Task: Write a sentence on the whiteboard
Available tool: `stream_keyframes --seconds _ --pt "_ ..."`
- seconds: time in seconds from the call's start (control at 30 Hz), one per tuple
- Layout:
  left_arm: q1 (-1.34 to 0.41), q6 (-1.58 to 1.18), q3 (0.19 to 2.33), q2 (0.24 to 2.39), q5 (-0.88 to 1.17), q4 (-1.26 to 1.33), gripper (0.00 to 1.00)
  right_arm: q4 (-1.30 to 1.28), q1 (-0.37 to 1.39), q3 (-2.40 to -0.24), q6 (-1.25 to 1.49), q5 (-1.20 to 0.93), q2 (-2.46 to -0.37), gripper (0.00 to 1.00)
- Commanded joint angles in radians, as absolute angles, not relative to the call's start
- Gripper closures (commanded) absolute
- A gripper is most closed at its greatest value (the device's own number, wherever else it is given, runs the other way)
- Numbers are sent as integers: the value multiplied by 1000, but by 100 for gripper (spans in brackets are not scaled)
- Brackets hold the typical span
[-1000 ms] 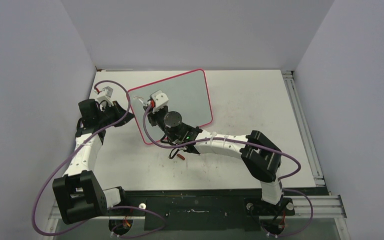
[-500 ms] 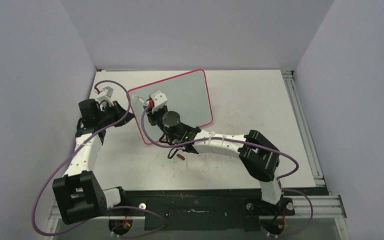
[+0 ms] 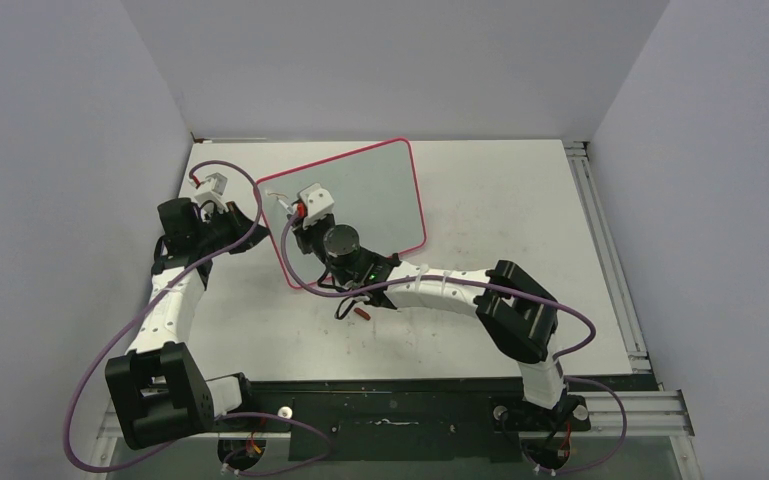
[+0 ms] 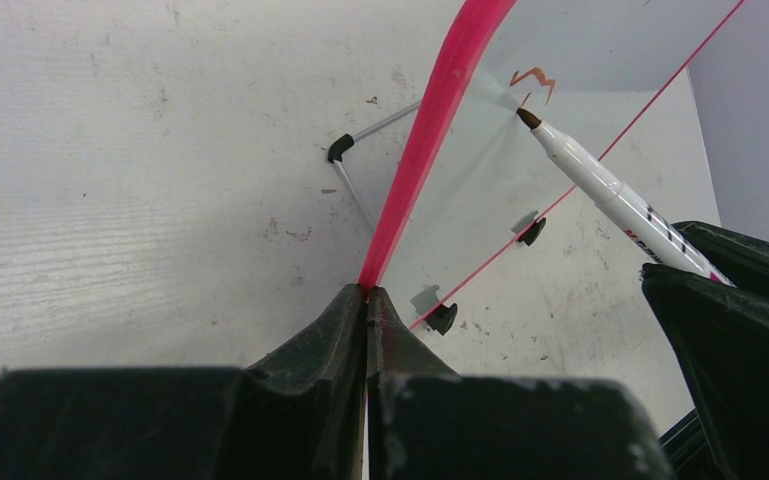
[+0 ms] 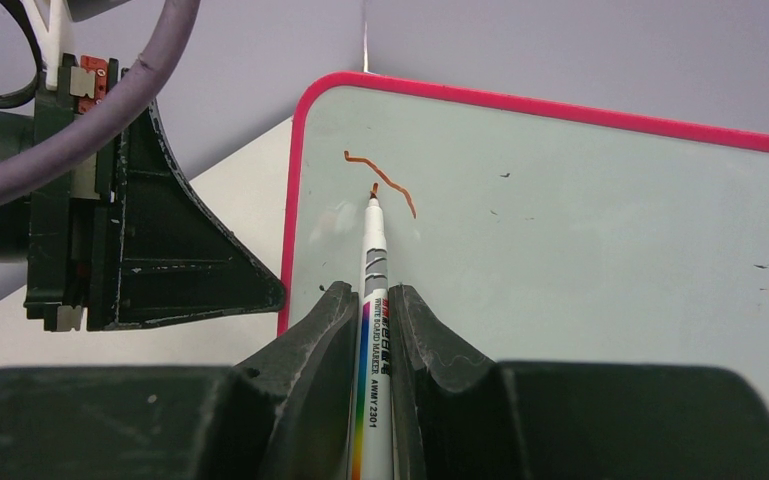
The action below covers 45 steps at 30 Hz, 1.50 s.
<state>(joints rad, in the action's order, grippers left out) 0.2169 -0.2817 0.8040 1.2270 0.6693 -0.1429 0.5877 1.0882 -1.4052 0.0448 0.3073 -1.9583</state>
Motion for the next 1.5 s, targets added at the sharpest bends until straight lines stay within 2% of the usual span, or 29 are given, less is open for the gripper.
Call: stream_keyframes --seconds 0.0,0.53,0.57,0.63,1.2,1.47 --pt "204 -275 833 1210 691 -127 100 612 1091 -1381 52 334 -1939 95" --pt "203 -276 830 1208 692 -124 100 623 1100 -1282 74 324 -1897 95" --pt "203 -276 830 1208 628 -124 100 626 1100 -1283 74 323 -1899 95" --pt "201 -276 829 1207 692 -124 100 629 1103 -1291 74 319 -1902 95" --pt "198 -275 829 1210 693 -125 100 654 1104 -1363 66 271 -1936 95" --pt "197 -275 833 1211 669 -136 100 715 1118 -1302 45 282 -1857 95"
